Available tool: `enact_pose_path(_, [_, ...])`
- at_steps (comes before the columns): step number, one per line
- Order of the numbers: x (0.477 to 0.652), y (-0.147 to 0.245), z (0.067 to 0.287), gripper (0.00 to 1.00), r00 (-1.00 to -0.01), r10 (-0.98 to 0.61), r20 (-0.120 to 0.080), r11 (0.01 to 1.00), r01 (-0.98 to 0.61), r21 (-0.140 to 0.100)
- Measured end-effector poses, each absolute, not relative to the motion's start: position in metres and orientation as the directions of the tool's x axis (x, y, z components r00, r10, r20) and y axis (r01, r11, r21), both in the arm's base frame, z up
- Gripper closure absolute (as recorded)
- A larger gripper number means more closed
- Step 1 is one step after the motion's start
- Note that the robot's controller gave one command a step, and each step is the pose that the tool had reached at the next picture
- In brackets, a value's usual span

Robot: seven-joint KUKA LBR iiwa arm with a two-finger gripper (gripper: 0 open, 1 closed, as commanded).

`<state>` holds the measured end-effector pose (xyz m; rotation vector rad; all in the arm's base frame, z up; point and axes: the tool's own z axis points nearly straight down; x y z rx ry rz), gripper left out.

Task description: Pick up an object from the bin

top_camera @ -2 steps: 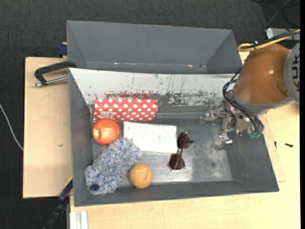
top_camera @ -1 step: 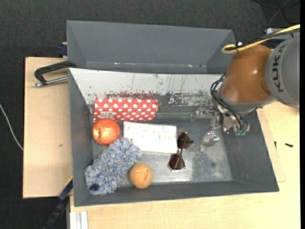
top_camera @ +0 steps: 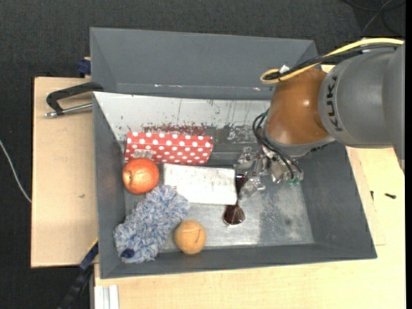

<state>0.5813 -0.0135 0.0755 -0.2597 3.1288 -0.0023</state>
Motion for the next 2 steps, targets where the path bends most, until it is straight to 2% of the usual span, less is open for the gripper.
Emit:
enact_pose_path(1, [0.581,-0.014,0.076,1.00,-0.986,-0.165,-0.002,0.986,-0.165,-0.002])
enact_pose_path(2, [0.573,0.002,0.203,1.00,-0.983,-0.184,-0.007,0.983,-0.184,0.000])
